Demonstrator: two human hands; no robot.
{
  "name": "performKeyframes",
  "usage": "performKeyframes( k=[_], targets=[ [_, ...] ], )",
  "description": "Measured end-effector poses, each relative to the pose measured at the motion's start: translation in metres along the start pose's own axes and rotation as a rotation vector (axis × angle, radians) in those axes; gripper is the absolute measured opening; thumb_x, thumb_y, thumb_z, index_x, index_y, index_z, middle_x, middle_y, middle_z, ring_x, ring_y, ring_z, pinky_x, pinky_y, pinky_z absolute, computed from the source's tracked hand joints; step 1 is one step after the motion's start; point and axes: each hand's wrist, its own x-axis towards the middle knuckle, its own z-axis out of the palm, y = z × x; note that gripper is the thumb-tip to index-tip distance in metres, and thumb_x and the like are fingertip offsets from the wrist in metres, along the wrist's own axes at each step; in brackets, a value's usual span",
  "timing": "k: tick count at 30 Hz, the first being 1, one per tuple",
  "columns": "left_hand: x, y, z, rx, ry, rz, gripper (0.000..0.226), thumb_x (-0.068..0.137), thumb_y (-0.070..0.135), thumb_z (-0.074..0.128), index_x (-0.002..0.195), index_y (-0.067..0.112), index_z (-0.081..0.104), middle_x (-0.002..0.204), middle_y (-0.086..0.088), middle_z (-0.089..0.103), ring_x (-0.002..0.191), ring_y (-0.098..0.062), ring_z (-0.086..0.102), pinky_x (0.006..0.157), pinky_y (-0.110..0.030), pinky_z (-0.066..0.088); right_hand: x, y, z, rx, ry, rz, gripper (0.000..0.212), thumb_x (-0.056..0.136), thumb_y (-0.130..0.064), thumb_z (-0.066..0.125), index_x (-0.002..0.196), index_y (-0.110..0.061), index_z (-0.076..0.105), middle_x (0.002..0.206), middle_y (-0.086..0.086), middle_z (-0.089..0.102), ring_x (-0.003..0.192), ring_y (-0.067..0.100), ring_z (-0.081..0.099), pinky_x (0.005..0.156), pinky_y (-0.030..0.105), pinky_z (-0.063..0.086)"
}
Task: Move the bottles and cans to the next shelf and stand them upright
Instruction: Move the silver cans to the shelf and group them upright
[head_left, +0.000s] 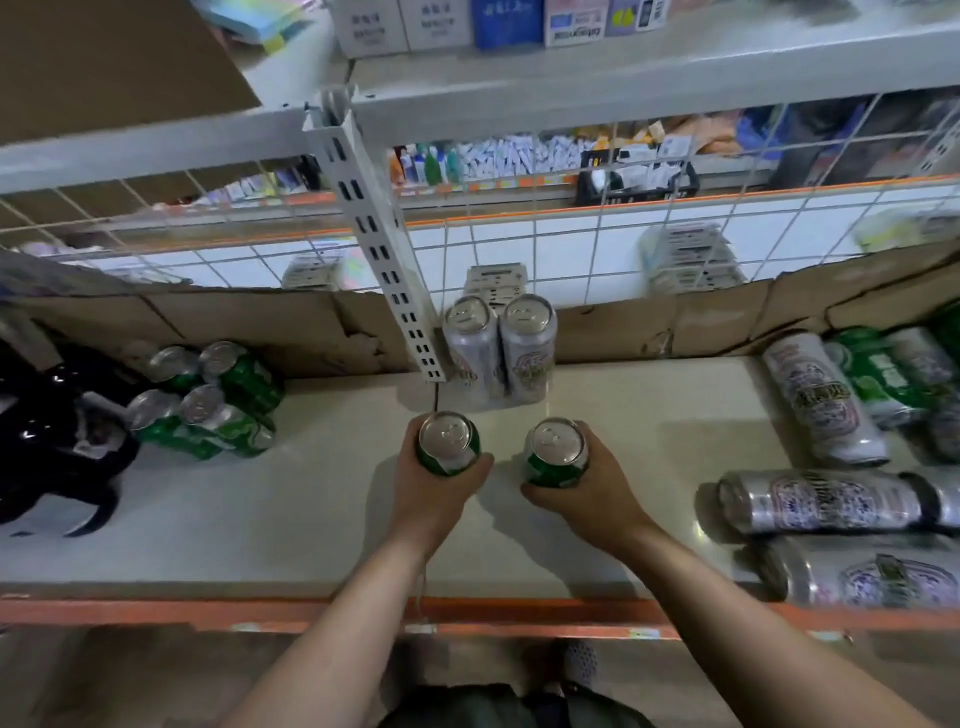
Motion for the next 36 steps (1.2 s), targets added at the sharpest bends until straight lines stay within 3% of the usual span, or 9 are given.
performKeyframes(
  k=[7, 11, 15, 19, 22, 26, 31, 34, 36],
  targets=[
    [-0.007, -0.035, -0.109, 0.072, 0.018, 0.034, 0.053, 0.073, 0.017, 0.092, 0.112, 0.028, 0.058, 0.097, 0.016, 0.064, 0.083, 0.005, 0.057, 0.064, 0.000, 0.041, -0.002, -0.035, 0.104, 0.029, -0.089, 0.021, 0.067, 0.066, -0.011, 0.093, 0.116, -0.038, 0.058, 0.110, -0.017, 0.068, 0.100, -0.011, 0.063, 0.081, 0.006, 0.049],
    [0.007, -0.081, -0.193, -0.008, 0.104, 0.004, 0.059, 0.062, 0.023, 0.095, 0.105, 0.042, 0.059, 0.099, 0.015, 0.070, 0.094, -0.006, 0.067, 0.082, -0.031, 0.054, -0.001, -0.064, 0.195, 0.018, -0.136, 0.018, 0.062, 0.066, -0.017, 0.091, 0.116, -0.037, 0.060, 0.108, -0.015, 0.071, 0.099, -0.005, 0.067, 0.084, 0.015, 0.053],
    [0.024, -0.119, -0.280, 0.013, 0.125, 0.024, 0.058, 0.057, 0.035, 0.091, 0.103, 0.043, 0.058, 0.096, 0.030, 0.068, 0.089, 0.005, 0.066, 0.077, -0.017, 0.052, -0.007, -0.093, 0.292, 0.020, -0.131, 0.020, 0.058, 0.066, -0.017, 0.093, 0.112, -0.034, 0.062, 0.100, -0.014, 0.074, 0.091, -0.004, 0.069, 0.075, 0.014, 0.054],
    [0.048, -0.153, -0.344, 0.014, 0.073, 0.022, 0.055, 0.062, 0.029, 0.096, 0.101, 0.039, 0.059, 0.093, 0.020, 0.070, 0.087, 0.009, 0.065, 0.077, -0.019, 0.051, -0.014, -0.116, 0.364, 0.021, -0.131, 0.025, 0.058, 0.069, -0.033, 0.095, 0.114, -0.036, 0.059, 0.101, -0.018, 0.073, 0.093, -0.003, 0.070, 0.076, 0.014, 0.056],
    [0.057, -0.164, -0.366, 0.035, -0.018, 0.022, 0.059, 0.071, 0.006, 0.091, 0.101, 0.040, 0.053, 0.100, 0.023, 0.062, 0.086, 0.022, 0.059, 0.076, -0.011, 0.046, -0.026, -0.127, 0.388, 0.007, -0.093, 0.061, 0.061, 0.066, -0.038, 0.094, 0.114, -0.037, 0.056, 0.103, -0.016, 0.070, 0.093, -0.011, 0.066, 0.074, 0.005, 0.049],
    [0.061, -0.182, -0.381, 0.078, -0.106, 0.028, 0.070, 0.062, 0.018, 0.095, 0.116, 0.031, 0.053, 0.113, 0.004, 0.065, 0.105, -0.010, 0.067, 0.087, -0.029, 0.057, -0.034, -0.126, 0.395, -0.111, -0.060, 0.056, 0.079, 0.049, -0.063, 0.084, 0.116, -0.042, 0.049, 0.114, -0.015, 0.064, 0.102, -0.004, 0.063, 0.085, 0.018, 0.050],
    [0.059, -0.192, -0.386, 0.135, -0.168, 0.034, 0.075, 0.066, 0.033, 0.089, 0.127, 0.039, 0.046, 0.127, 0.008, 0.062, 0.114, -0.010, 0.064, 0.095, -0.038, 0.057, -0.038, -0.114, 0.390, -0.265, -0.003, 0.052, 0.071, 0.061, -0.043, 0.093, 0.116, -0.048, 0.048, 0.125, -0.008, 0.061, 0.112, 0.013, 0.061, 0.095, 0.033, 0.052],
    [0.070, -0.181, -0.381, 0.191, -0.226, 0.097, 0.068, 0.074, 0.023, 0.086, 0.128, 0.040, 0.047, 0.130, 0.008, 0.059, 0.117, -0.013, 0.059, 0.090, -0.020, 0.048, -0.026, -0.114, 0.393, -0.264, 0.052, 0.054, 0.070, 0.067, -0.035, 0.094, 0.123, -0.039, 0.052, 0.124, -0.008, 0.063, 0.112, 0.011, 0.061, 0.091, 0.027, 0.049],
    [0.081, -0.172, -0.376, 0.188, -0.233, 0.125, 0.066, 0.076, 0.023, 0.084, 0.130, 0.038, 0.049, 0.134, 0.006, 0.058, 0.121, -0.015, 0.057, 0.096, -0.032, 0.049, -0.012, -0.118, 0.395, -0.277, 0.074, 0.035, 0.070, 0.067, -0.035, 0.094, 0.127, -0.034, 0.056, 0.124, -0.009, 0.063, 0.111, 0.009, 0.061, 0.086, 0.020, 0.046]
  ],
)
